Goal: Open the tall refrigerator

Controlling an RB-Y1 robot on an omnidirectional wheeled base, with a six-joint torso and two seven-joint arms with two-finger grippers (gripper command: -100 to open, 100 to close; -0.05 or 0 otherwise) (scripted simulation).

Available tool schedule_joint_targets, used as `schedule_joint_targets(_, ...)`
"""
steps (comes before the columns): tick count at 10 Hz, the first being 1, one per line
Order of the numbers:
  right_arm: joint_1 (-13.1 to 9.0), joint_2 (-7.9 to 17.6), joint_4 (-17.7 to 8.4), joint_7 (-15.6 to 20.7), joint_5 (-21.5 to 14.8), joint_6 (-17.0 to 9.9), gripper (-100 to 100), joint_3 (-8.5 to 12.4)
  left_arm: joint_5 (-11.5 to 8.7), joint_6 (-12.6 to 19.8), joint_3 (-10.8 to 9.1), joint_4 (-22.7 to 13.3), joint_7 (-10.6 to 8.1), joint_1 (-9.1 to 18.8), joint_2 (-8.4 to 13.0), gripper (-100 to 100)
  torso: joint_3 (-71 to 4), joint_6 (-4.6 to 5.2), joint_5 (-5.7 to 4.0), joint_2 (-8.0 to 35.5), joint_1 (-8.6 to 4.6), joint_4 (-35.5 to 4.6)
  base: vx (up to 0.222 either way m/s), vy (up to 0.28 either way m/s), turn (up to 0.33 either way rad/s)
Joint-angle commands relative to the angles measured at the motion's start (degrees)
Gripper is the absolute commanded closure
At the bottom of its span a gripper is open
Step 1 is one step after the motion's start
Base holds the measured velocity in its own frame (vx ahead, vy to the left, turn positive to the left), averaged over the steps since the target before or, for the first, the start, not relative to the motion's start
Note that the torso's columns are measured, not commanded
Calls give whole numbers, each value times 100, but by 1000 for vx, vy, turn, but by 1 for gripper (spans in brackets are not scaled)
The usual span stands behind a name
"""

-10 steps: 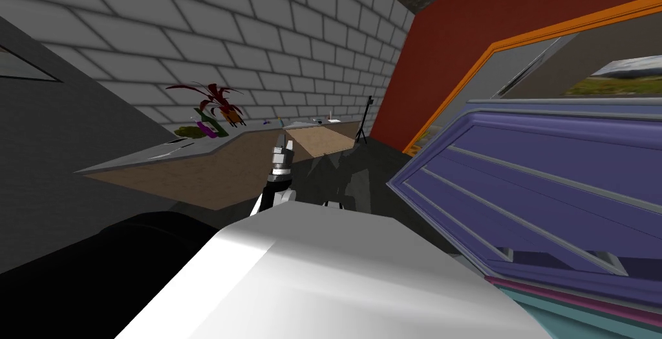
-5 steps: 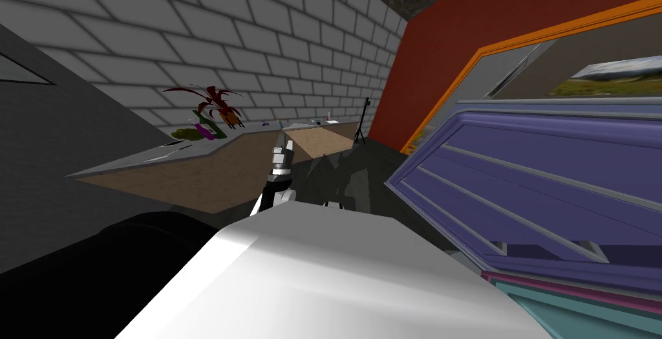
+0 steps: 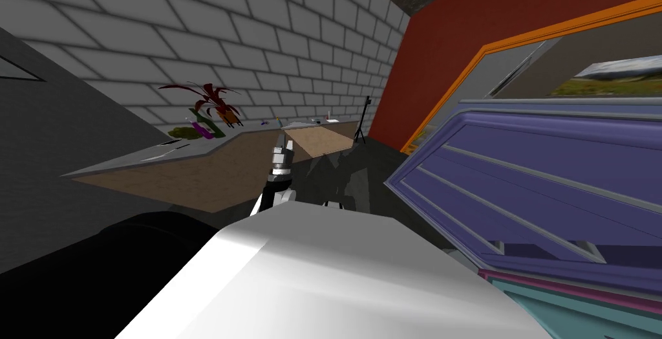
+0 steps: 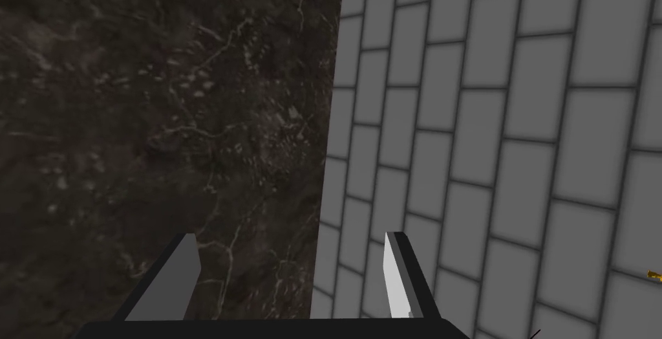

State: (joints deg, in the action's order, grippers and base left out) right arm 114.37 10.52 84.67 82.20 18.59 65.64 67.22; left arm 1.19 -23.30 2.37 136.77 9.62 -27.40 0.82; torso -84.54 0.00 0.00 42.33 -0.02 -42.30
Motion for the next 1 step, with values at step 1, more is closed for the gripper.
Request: schedule_joint_targets(1, 0, 0, 0, 0, 0, 0, 0, 0, 0, 0, 0, 0, 0, 0, 0, 0, 1, 0, 0, 1, 0, 0, 0, 0, 0)
